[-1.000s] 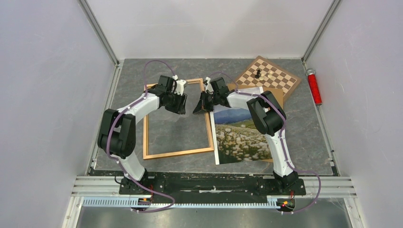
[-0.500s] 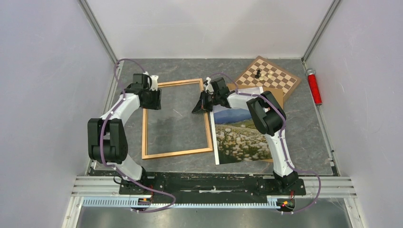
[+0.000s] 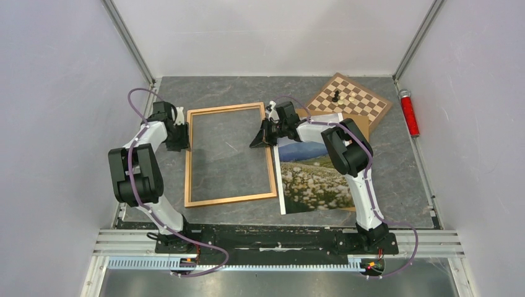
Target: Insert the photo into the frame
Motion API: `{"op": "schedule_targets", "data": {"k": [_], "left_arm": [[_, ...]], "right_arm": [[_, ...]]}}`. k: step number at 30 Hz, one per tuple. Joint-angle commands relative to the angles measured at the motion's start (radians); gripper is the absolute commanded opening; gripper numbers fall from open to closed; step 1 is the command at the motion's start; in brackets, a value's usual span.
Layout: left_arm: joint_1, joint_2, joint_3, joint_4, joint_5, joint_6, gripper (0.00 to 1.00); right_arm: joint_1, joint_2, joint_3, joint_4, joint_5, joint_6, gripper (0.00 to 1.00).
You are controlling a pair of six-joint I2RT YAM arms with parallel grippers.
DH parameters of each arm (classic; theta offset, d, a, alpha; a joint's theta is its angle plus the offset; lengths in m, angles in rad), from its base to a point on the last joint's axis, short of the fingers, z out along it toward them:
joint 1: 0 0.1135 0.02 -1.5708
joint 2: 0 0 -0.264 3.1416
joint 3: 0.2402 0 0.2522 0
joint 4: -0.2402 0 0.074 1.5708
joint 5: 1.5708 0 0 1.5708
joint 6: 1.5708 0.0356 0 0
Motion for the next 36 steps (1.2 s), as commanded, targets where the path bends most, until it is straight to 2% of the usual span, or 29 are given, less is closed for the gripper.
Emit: {"op": "schedule_targets", "data": {"k": [1,7,19,26,32,36], "left_arm": [[0.043,0.049,0.053,-0.035,0.037,0.027,0.48],[0.079,0.087,0.08,-0.08,0.143,0.061,0.44],[0.099,0.138,0.084,-0.113,0.239,0.09,0.41],[0.112,0.149,0.092,-0.127,0.283,0.096,0.31],[0.119,0.135,0.098,-0.145,0.317,0.111,0.32],[0.12,0.139,0.105,-0.163,0.339,0.119,0.38]], "right_arm": [[0.001,0.022,-0.007,0.026,0.005,0.007,0.0],[0.001,0.021,-0.005,0.026,0.007,0.007,0.0],[0.002,0.02,-0.004,0.026,0.013,0.01,0.0],[0.002,0.017,-0.008,0.025,0.016,0.007,0.0],[0.003,0.016,-0.005,0.026,0.016,0.008,0.0],[0.002,0.015,-0.006,0.026,0.016,0.008,0.0]]}}
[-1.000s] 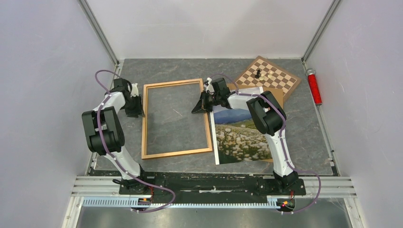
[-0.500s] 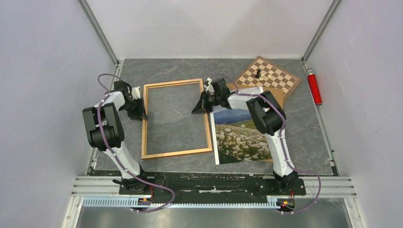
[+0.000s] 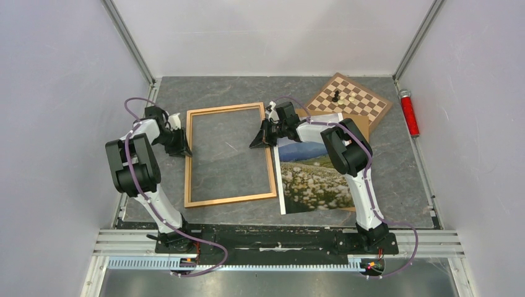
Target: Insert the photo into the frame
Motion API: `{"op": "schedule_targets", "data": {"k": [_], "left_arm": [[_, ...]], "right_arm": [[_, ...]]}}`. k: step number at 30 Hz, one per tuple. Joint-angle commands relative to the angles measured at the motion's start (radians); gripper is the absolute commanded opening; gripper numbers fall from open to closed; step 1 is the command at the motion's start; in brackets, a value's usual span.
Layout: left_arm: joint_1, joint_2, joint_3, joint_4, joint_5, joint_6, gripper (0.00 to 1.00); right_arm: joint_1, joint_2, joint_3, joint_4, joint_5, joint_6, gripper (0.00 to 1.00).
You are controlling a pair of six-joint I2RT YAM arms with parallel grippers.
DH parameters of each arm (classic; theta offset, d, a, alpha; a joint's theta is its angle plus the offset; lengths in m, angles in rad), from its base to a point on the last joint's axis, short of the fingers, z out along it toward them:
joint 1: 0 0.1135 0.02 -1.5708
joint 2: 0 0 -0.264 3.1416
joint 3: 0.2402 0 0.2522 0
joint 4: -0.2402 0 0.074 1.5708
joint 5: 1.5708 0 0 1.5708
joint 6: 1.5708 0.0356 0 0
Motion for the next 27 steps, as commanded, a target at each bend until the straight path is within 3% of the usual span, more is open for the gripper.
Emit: {"op": "schedule_targets", "data": {"k": [1,18,27], "left_arm": [[0.004,-0.004,0.042,-0.038,0.085,0.048,0.39],[0.028,0.001,0.05,-0.058,0.127,0.061,0.33],[0.028,0.026,0.053,-0.047,0.141,0.052,0.24]], "right_arm": [[0.004,0.007,-0.006,0.018,0.021,-0.005,0.0],[0.006,0.009,-0.005,0.021,0.024,-0.003,0.0],[0.006,0.003,-0.008,0.024,0.022,0.002,0.0]]}}
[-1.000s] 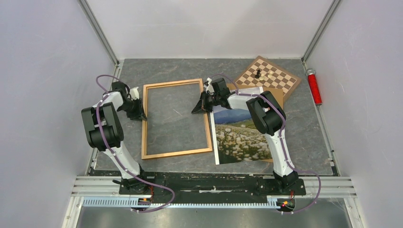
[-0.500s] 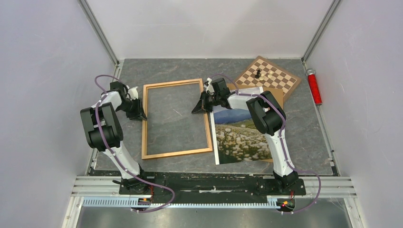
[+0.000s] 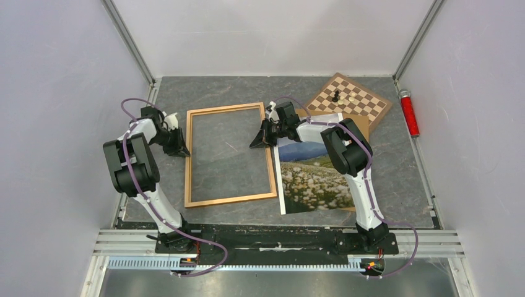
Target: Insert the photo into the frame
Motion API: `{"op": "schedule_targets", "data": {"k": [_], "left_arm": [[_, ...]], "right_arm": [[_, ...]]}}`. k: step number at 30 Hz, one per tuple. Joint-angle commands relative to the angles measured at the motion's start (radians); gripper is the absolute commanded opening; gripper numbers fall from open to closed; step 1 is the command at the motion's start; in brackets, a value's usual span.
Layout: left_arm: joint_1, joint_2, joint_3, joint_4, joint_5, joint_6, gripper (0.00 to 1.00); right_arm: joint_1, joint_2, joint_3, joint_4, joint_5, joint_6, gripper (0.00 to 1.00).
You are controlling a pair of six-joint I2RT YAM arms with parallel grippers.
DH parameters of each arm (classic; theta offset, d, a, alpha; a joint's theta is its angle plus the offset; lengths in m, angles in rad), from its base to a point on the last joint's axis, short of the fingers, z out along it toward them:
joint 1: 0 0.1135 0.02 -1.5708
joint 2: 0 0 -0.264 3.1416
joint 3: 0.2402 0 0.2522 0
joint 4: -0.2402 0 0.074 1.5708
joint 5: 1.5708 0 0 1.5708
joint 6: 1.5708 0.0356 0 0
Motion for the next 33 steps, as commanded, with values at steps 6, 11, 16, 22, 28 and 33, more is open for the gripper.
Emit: {"op": "schedule_targets", "data": {"k": [6,11,16,22,28,33], "left_arm": [[-0.004,0.025,0.027,0.011,0.081,0.009,0.22],[-0.005,0.022,0.015,0.034,0.076,-0.01,0.21],[-0.007,0.022,-0.007,0.055,0.079,-0.028,0.17],[-0.006,0.016,-0.018,0.062,0.074,-0.029,0.14],[-0.006,0.013,-0.02,0.07,0.071,-0.041,0.11],[-0.007,0.008,-0.021,0.073,0.068,-0.046,0.09]], "right_arm": [[0.006,0.003,-0.006,0.025,0.021,0.005,0.0],[0.007,-0.002,-0.007,0.037,0.012,0.019,0.0],[0.008,-0.009,-0.059,0.148,-0.027,0.117,0.0],[0.008,-0.014,-0.088,0.227,-0.056,0.188,0.0],[0.008,-0.023,-0.142,0.377,-0.092,0.286,0.0],[0.009,-0.027,-0.182,0.51,-0.114,0.362,0.0]]}}
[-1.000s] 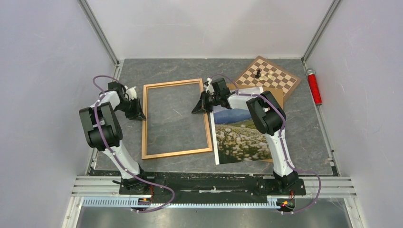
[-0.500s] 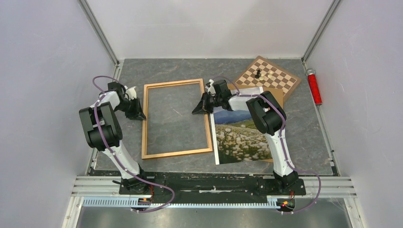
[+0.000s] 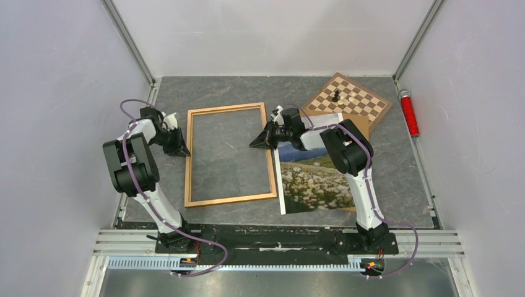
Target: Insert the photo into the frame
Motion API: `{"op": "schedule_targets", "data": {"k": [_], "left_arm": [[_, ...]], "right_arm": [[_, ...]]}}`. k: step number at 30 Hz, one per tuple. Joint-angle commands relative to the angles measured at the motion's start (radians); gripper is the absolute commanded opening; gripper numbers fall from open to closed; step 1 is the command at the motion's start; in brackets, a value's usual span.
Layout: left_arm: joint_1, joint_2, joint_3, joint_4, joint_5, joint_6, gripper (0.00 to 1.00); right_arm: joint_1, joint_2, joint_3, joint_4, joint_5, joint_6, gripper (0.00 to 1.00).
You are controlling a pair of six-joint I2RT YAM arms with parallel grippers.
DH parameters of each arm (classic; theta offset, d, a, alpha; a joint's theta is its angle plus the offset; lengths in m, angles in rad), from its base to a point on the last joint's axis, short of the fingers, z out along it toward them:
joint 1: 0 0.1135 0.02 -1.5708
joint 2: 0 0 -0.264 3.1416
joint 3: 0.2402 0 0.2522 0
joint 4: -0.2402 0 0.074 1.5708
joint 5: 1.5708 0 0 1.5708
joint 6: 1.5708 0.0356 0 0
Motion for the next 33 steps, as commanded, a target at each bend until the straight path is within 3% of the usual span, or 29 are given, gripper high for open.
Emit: {"op": "schedule_targets", "data": {"k": [1,15,33], "left_arm": [[-0.013,-0.001,-0.02,0.062,0.039,-0.03,0.08],[-0.032,-0.009,-0.032,0.097,-0.021,-0.066,0.1],[-0.043,-0.01,-0.04,0.108,-0.026,-0.074,0.1]], "right_arm": [[0.023,-0.028,-0.028,0.177,-0.064,0.094,0.0],[0.024,-0.026,-0.082,0.42,-0.089,0.247,0.0],[0.026,-0.023,-0.117,0.543,-0.095,0.291,0.0]]}}
